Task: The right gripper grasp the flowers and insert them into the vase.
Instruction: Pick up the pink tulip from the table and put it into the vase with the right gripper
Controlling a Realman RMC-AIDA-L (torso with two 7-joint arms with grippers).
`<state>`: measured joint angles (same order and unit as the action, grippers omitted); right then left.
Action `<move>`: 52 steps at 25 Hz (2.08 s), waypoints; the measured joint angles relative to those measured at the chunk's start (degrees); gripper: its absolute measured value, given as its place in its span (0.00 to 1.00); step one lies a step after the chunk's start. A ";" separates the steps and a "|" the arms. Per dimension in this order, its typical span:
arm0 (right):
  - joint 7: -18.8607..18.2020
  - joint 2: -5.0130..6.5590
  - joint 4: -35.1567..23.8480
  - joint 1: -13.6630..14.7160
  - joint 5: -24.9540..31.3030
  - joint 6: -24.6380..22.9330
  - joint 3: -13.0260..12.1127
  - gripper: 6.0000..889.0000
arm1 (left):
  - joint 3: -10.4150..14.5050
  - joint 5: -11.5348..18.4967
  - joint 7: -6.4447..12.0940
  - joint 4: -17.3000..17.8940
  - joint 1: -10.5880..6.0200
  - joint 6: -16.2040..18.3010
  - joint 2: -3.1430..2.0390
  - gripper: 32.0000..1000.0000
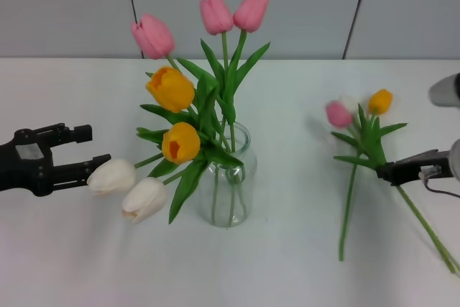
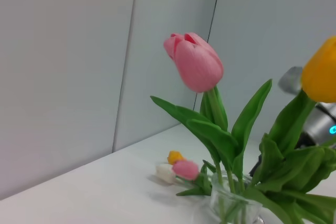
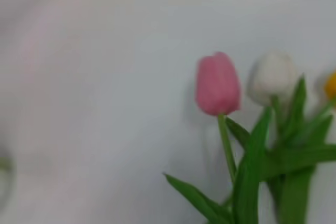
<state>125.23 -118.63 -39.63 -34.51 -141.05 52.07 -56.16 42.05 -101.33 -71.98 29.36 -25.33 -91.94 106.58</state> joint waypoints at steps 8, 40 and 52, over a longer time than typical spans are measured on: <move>-17.66 0.34 -16.04 11.22 34.47 17.97 0.82 0.08 | -0.13 0.47 0.00 0.00 1.16 -0.32 -0.31 0.81; -58.73 -0.55 26.13 -19.08 81.94 22.39 -2.11 0.07 | -0.21 1.32 -0.65 1.51 -1.64 0.36 1.07 0.81; -55.36 -0.54 27.43 -17.97 82.10 25.45 -3.67 0.07 | -0.21 1.26 -0.71 1.17 -1.48 0.37 1.17 0.81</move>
<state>69.87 -119.18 -12.21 -52.48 -58.95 77.52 -59.83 41.84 -100.07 -72.69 30.53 -26.81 -91.58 107.75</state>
